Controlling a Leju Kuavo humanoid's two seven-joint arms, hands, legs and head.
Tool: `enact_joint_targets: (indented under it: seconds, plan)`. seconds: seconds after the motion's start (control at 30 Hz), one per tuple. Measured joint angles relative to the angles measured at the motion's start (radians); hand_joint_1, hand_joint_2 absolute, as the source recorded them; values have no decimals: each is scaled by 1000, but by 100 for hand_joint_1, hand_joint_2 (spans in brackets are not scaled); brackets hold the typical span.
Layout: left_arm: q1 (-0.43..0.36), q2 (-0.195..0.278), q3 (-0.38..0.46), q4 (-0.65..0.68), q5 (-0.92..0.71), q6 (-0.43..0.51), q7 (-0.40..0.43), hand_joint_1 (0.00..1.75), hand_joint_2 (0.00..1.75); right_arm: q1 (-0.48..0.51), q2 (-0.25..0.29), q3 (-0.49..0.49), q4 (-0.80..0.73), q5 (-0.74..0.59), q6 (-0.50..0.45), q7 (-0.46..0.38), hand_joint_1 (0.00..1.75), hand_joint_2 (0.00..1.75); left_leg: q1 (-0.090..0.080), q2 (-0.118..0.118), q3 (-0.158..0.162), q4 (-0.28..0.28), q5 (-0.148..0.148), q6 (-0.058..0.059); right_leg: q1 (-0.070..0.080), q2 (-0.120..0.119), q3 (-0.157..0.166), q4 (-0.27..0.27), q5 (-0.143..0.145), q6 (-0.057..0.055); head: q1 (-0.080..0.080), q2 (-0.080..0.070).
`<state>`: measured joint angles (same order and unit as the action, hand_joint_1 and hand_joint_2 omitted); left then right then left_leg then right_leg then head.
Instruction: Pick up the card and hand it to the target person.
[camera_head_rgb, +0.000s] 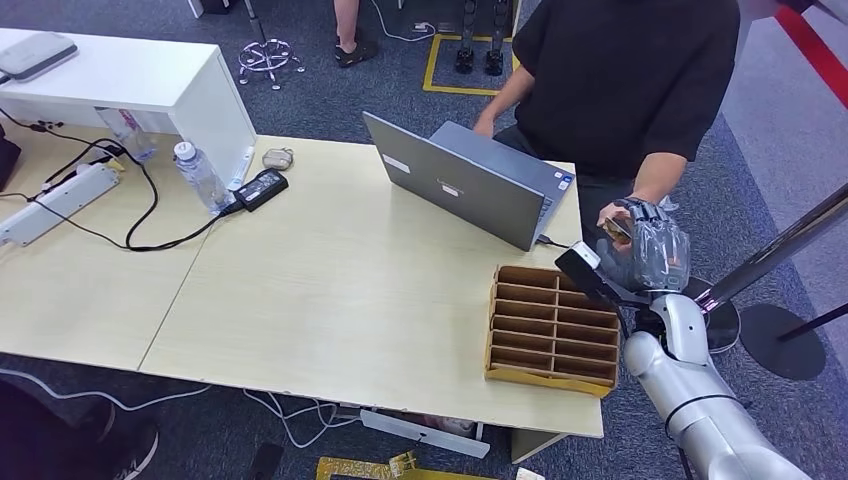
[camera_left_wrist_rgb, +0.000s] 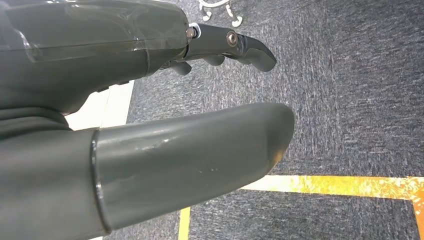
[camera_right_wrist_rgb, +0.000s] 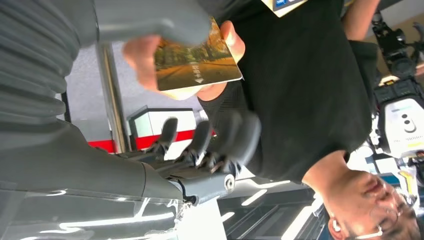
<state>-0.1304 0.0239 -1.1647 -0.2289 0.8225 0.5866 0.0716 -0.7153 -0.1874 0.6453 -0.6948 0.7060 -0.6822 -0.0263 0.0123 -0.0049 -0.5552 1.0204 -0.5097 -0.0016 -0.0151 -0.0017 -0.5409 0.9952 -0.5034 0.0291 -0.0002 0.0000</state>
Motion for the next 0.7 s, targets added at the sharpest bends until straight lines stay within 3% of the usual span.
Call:
enact_joint_targets:
  seconds: [0.37,0.53,0.6,0.7]
  plan:
    - [0,8,-9,0,-3,-3,-1,0,0,18,12,-58,8,5,-1,-27,0,175,0,0,0,0,0,0,0,0,0,0,0,0,0,0]
    - [1,-1,-11,0,-12,23,26,0,0,84,29,-167,-55,-43,-1,-170,0,175,0,0,0,0,0,0,0,0,0,0,0,0,0,0]
    - [1,-7,-13,0,-16,30,35,0,0,121,42,-221,-96,-110,-1,-239,0,175,0,0,0,0,0,0,0,0,0,0,0,0,0,0]
    - [1,-12,-17,0,-16,30,38,0,0,163,51,-274,-162,-244,-1,-279,0,175,0,0,0,0,0,0,0,-1,0,0,0,0,0,0]
